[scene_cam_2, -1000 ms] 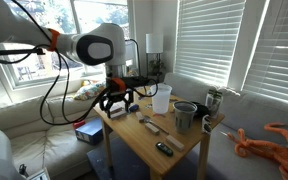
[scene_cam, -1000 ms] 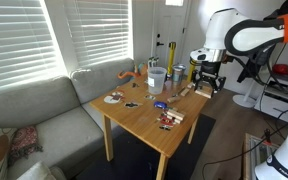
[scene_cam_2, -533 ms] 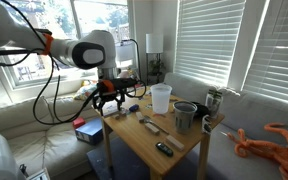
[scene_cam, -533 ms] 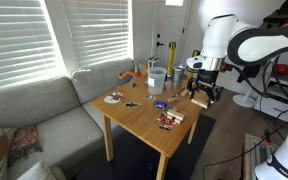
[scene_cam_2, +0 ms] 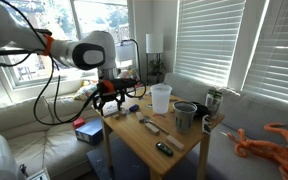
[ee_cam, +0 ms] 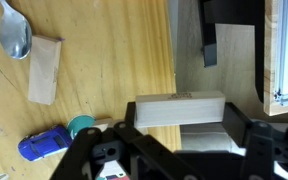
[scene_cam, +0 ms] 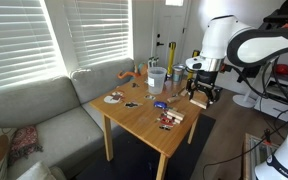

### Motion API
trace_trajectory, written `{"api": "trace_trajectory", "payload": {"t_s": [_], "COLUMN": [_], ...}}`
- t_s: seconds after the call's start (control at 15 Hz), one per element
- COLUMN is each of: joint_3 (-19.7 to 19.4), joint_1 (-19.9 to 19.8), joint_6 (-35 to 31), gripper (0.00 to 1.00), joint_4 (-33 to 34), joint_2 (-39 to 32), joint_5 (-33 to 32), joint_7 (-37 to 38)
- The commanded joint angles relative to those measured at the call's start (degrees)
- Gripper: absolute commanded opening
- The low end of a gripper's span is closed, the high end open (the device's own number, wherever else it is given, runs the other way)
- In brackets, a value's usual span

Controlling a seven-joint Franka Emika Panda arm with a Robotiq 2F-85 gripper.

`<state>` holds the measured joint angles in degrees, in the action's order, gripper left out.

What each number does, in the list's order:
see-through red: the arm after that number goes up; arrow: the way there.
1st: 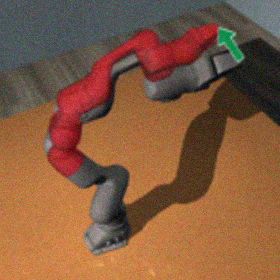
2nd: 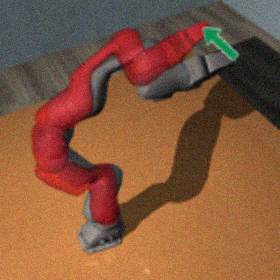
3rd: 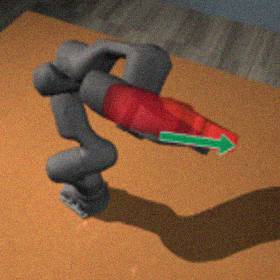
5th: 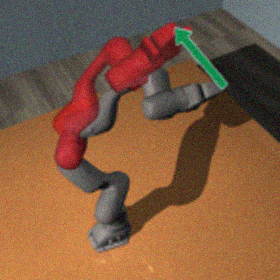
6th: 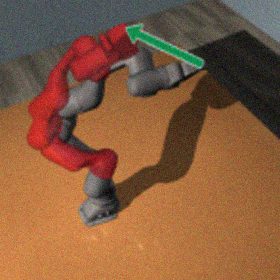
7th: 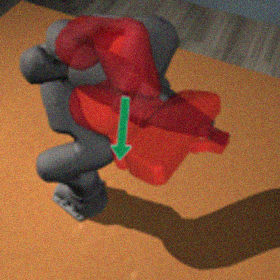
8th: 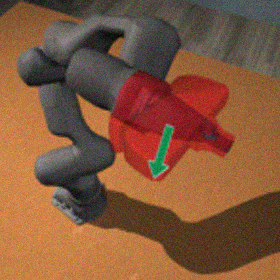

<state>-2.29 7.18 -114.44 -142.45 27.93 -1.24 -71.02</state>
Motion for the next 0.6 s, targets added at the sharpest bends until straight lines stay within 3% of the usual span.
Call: {"api": "trace_trajectory", "payload": {"t_s": [0.0, 0.53], "joint_3": [-0.8, -0.7], "joint_1": [1.7, 2.6], "joint_6": [-3.0, -7.3], "gripper": [0.60, 0.60], "joint_4": [1.4, 4.5], "joint_2": [-2.9, -9.3], "joint_5": [0.6, 3.4], "joint_7": [-3.6, -8.1]}}
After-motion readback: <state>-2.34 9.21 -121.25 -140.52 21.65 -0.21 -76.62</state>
